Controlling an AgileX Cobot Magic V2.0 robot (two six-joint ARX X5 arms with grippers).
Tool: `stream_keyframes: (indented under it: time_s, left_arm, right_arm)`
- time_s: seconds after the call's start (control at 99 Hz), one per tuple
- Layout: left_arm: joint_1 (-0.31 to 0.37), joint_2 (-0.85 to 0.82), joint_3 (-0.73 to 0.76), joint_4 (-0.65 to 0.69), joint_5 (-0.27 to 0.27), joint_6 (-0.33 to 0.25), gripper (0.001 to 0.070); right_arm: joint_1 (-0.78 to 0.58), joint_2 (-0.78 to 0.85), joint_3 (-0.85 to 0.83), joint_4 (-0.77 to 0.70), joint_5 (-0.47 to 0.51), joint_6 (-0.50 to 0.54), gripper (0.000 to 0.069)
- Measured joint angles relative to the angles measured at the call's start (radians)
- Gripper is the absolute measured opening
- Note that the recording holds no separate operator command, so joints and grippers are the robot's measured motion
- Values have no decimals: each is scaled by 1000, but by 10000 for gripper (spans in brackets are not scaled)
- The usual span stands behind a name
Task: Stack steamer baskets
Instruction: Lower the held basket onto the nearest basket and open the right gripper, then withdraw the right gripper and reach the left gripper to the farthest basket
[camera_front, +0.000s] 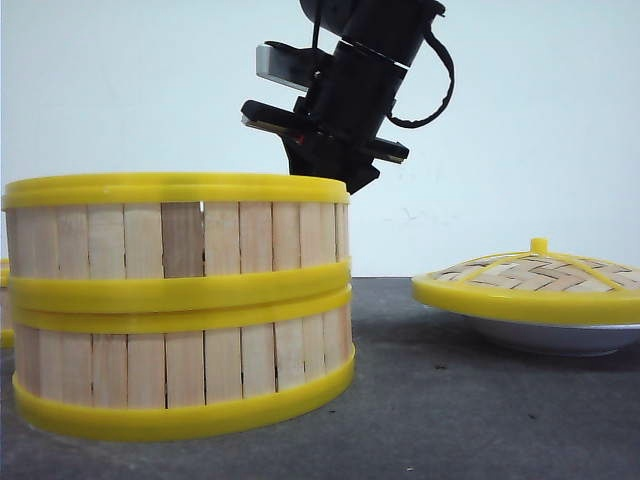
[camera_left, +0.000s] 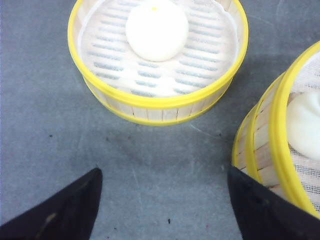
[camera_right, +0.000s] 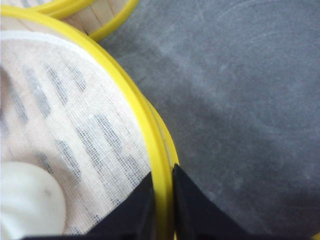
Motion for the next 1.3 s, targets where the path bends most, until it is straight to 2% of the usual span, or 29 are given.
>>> stream_keyframes:
  time_s: [0.222,0.273,0.394,0.495,0.646,0.838,0.919,1.061,1.303]
  left_arm:
    - [0,0,0,0,0,1,472]
    - [0,0,0,0,0,1,472]
    - [1,0,0,11,0,1,472]
    - [23,4,0,74,1,1,472]
    - [105,76,39,127,2,1,472]
    - [223,280,176,197,54,1,472]
    - [263,391,243,201,77,2,472]
    - [305,590,357,202,79,1,472]
    - [325,846,478,206,79,1,472]
  right_arm:
    - [0,1,0,2,-2,0,40]
    - [0,2,0,3,-3,2,96]
    - [-1,5,0,-11,-3,3,308]
    - [-3,-6,0,-42,-3,2,369]
    - [-11,-102,0,-92,-3,2,384]
    - [-31,-332,4,-196,12,2,384]
    - [-35,-420,6,-266,75,1,384]
    - [-47,-551,6,-423,234,-2,384]
    - [-50,-703,6,-612,389,19,384]
